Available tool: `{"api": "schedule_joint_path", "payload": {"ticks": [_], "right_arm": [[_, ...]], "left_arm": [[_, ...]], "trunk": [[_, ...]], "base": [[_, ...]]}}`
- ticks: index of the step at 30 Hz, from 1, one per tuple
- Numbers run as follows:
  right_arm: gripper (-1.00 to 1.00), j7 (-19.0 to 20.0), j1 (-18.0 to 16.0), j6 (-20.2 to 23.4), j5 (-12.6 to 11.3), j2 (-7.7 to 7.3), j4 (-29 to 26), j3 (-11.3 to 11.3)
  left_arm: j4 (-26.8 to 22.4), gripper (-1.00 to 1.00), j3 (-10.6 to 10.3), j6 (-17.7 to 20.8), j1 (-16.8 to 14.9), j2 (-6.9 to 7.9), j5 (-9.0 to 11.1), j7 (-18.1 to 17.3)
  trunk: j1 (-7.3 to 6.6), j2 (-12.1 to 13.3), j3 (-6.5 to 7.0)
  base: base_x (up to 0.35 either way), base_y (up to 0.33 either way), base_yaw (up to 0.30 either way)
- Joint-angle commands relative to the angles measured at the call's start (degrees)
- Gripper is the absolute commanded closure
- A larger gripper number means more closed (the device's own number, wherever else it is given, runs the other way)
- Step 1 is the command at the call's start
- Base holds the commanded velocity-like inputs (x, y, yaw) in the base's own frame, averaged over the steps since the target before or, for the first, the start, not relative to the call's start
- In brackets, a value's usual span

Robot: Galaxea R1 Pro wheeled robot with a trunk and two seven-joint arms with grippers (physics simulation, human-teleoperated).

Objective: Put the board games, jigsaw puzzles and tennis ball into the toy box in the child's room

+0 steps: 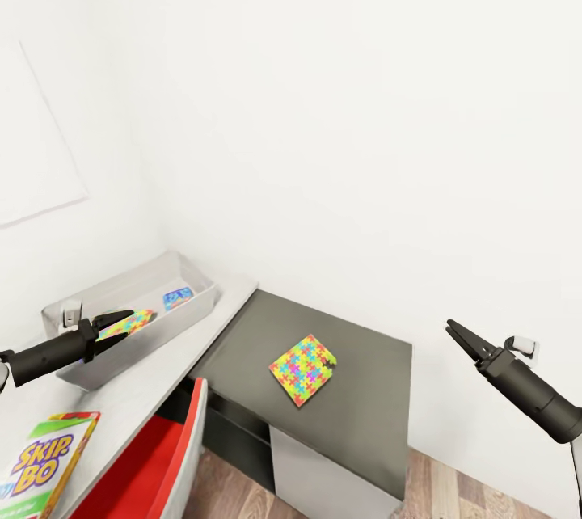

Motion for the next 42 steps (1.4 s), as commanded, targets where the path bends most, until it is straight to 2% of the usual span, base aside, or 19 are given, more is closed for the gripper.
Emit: {"api": "schedule_joint_path", "payload": {"ticks": [1, 12, 21, 42], "right_arm": [[-1.0, 0.1, -0.07, 0.31, -0.09, 0.0, 0.01, -0.04], [-1.0, 0.1, -0.07, 0.27, -0.09, -0.01, 0.01, -0.07], [-1.0, 0.1, -0.07, 0.26, 0.0, -0.01, 0.08, -0.12], [-1.0, 0.1, -0.07, 0.26, 0.0, -0.07, 0.1, -0.12]], "left_arm": [[0.0, -1.0, 0.07, 0.22, -0.04, 0.01, -0.12, -0.22], [0.0, -1.0, 0.07, 0.22, -0.04, 0.01, -0.13, -0.22], [0.0, -1.0, -0.08, -0.92, -0.04, 0.01, -0.1, -0.29], [0.0, -1.0, -0.28, -1.36, -0.04, 0.01, -0.09, -0.31]], "trunk": [[0.04, -0.12, -0.04], [0.04, -0.12, 0.78], [0.04, -0.12, 1.45], [0.04, -0.12, 3.02]], "base": [[0.0, -0.004, -0.208], [0.0, -0.011, -0.208], [0.0, -0.183, -0.208], [0.0, -0.006, -0.208]]}}
